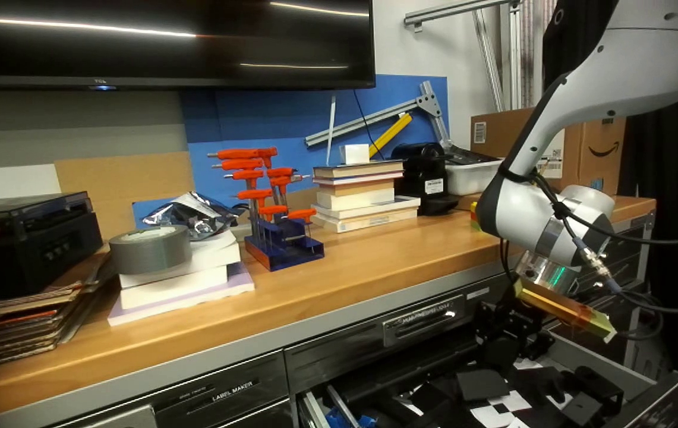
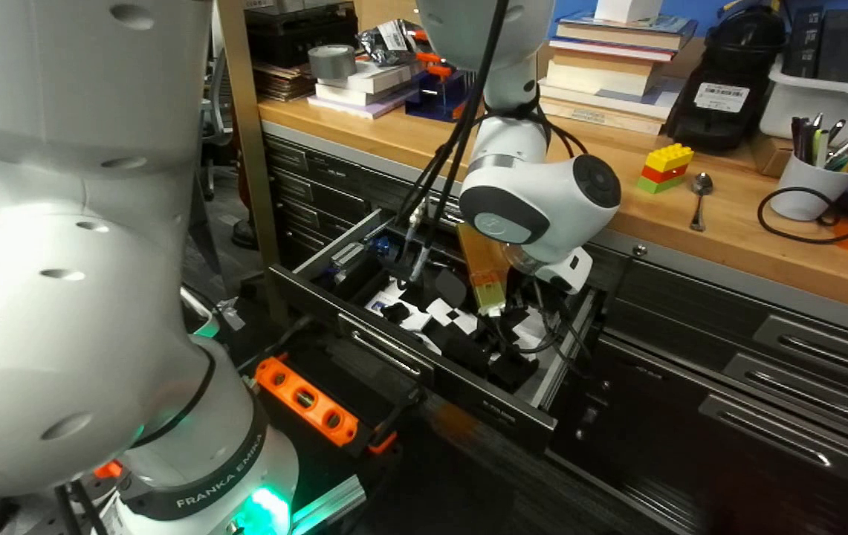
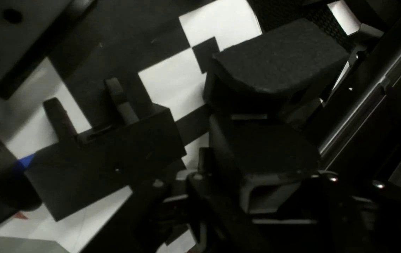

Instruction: Put the black objects in the drawer and close it

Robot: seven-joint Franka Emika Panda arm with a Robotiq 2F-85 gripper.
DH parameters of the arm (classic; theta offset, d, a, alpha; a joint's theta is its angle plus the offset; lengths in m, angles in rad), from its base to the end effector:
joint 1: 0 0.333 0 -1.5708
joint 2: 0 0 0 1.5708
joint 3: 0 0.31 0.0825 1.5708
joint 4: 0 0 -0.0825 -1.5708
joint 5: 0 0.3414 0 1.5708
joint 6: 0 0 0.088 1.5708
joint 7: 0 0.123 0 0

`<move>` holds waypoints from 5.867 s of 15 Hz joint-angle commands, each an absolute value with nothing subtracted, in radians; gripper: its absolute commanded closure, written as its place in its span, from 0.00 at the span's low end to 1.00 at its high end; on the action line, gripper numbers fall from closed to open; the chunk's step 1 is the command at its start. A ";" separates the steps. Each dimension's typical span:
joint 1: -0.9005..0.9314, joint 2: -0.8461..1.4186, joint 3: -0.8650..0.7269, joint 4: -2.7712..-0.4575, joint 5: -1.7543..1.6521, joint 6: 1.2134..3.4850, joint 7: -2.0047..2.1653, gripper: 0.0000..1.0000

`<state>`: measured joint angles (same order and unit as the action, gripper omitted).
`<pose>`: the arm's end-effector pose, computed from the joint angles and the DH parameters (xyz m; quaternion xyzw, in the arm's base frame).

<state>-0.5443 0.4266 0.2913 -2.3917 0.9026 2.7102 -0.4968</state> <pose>0.4391 -0.1264 0.1542 -0.9261 0.3016 -0.0214 0.2258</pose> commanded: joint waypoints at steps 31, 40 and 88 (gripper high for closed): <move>-0.108 0.010 -0.118 -2.426 0.087 2.240 0.340 0.00; -0.060 -0.108 -0.041 -2.548 0.103 2.149 0.596 0.00; 0.002 0.161 -0.002 -2.756 0.115 2.579 1.569 0.00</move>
